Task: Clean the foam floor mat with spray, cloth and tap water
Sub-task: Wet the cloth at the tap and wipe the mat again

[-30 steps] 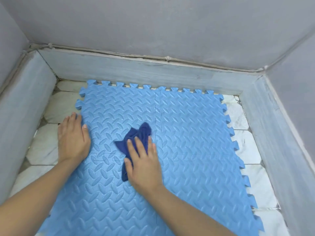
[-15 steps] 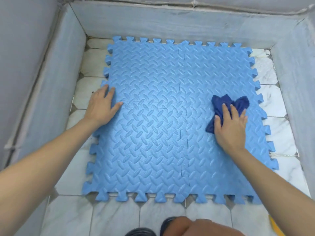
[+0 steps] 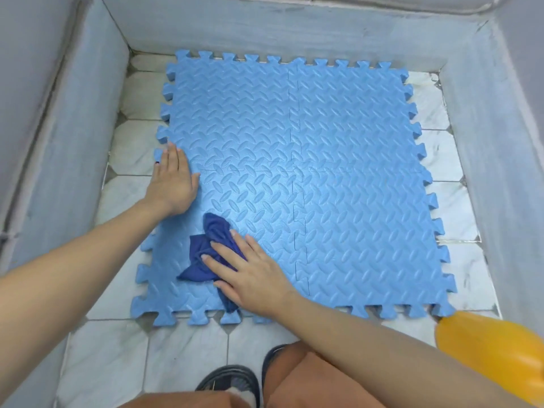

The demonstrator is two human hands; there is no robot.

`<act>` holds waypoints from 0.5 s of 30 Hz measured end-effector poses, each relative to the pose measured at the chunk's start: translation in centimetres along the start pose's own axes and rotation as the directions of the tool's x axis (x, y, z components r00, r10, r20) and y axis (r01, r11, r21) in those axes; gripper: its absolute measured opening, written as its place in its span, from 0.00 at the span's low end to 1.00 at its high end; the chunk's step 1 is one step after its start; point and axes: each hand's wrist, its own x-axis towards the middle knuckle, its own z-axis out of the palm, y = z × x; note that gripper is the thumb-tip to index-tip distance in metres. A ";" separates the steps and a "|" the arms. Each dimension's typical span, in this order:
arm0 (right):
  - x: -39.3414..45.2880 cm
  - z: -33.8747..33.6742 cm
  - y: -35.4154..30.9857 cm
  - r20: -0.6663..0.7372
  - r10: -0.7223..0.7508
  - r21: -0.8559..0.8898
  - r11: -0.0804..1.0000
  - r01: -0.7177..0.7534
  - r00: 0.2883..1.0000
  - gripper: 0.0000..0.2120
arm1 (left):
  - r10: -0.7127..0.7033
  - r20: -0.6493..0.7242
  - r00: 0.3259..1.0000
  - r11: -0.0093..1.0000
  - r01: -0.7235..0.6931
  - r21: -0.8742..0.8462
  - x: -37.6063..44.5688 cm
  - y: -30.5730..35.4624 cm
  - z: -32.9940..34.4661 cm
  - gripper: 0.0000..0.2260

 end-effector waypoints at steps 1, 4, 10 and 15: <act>-1.0 -0.5 1.3 -0.015 0.047 -0.010 0.999 -0.047 0.999 0.22 | 0.005 -0.056 0.998 1.000 -0.006 -0.030 -0.4 0.3 0.6 0.28; -4.5 -1.8 5.5 -0.056 0.234 -0.010 0.972 -0.235 0.971 0.22 | -0.002 -0.183 0.983 0.996 -0.014 -0.089 -1.0 0.3 2.1 0.26; -14.7 -4.0 13.1 -0.106 0.715 0.049 0.698 -0.714 0.691 0.23 | 0.024 -0.244 0.969 0.993 -0.052 -0.109 -1.2 -0.3 3.3 0.33; -18.6 -4.6 13.5 -0.185 0.918 0.201 0.384 -0.901 0.350 0.24 | 0.052 -0.258 0.965 0.997 -0.066 -0.048 -1.3 -0.5 3.4 0.43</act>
